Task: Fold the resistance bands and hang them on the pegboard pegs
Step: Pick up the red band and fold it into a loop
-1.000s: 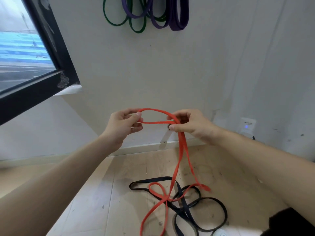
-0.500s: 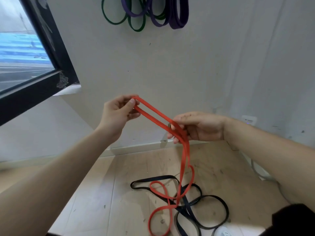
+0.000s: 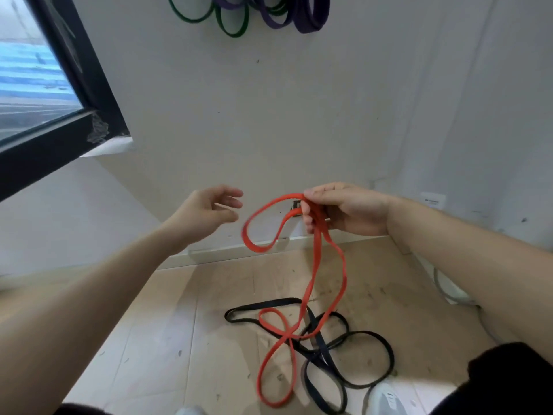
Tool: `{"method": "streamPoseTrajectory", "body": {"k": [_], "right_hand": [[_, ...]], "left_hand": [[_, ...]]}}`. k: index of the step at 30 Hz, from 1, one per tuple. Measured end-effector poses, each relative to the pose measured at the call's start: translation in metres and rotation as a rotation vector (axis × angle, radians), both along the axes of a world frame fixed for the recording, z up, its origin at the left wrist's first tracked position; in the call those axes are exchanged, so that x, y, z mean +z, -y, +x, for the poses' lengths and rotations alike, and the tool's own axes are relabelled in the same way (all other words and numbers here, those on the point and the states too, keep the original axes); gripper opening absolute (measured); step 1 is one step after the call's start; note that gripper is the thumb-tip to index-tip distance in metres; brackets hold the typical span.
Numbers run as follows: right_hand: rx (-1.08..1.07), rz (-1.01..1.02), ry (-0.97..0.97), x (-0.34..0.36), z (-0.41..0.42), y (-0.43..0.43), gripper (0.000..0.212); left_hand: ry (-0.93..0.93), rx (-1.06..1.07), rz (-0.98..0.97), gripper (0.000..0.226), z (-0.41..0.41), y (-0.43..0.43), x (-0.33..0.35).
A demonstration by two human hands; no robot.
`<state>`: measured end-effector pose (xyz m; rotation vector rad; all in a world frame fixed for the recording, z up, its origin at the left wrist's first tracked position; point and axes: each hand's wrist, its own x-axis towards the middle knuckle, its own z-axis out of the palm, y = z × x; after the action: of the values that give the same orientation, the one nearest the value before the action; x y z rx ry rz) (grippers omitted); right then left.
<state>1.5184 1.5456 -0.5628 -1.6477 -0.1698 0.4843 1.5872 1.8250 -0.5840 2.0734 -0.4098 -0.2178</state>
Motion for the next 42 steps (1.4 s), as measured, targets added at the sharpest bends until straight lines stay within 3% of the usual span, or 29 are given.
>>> {"method": "streamPoseTrajectory", "body": {"k": [6, 10, 14, 19, 28, 35, 42], "right_hand": [[0.037, -0.115, 0.089, 0.018, -0.004, -0.011, 0.033], [0.059, -0.151, 0.089, 0.019, -0.009, -0.013, 0.032], [0.045, -0.098, 0.084, 0.011, -0.012, -0.015, 0.035], [0.067, -0.074, 0.052, 0.003, -0.012, -0.016, 0.032], [0.077, -0.030, 0.023, -0.007, -0.008, -0.012, 0.035], [0.052, -0.062, -0.030, -0.016, -0.006, -0.001, 0.033], [-0.054, -0.018, 0.025, -0.011, -0.011, 0.001, 0.034]], "left_hand": [[0.149, -0.325, 0.077, 0.054, -0.025, 0.034, 0.016], [0.232, -0.434, 0.006, 0.033, -0.038, 0.048, 0.016], [0.232, -0.419, 0.000, 0.004, -0.036, 0.044, 0.013], [0.148, -0.378, -0.017, 0.009, -0.038, 0.042, 0.008], [0.176, -0.238, -0.172, 0.013, -0.036, 0.043, 0.020], [0.163, 0.049, -0.437, 0.016, -0.021, 0.029, 0.036], [-0.014, -0.055, -0.179, 0.028, -0.001, 0.007, 0.013]]}}
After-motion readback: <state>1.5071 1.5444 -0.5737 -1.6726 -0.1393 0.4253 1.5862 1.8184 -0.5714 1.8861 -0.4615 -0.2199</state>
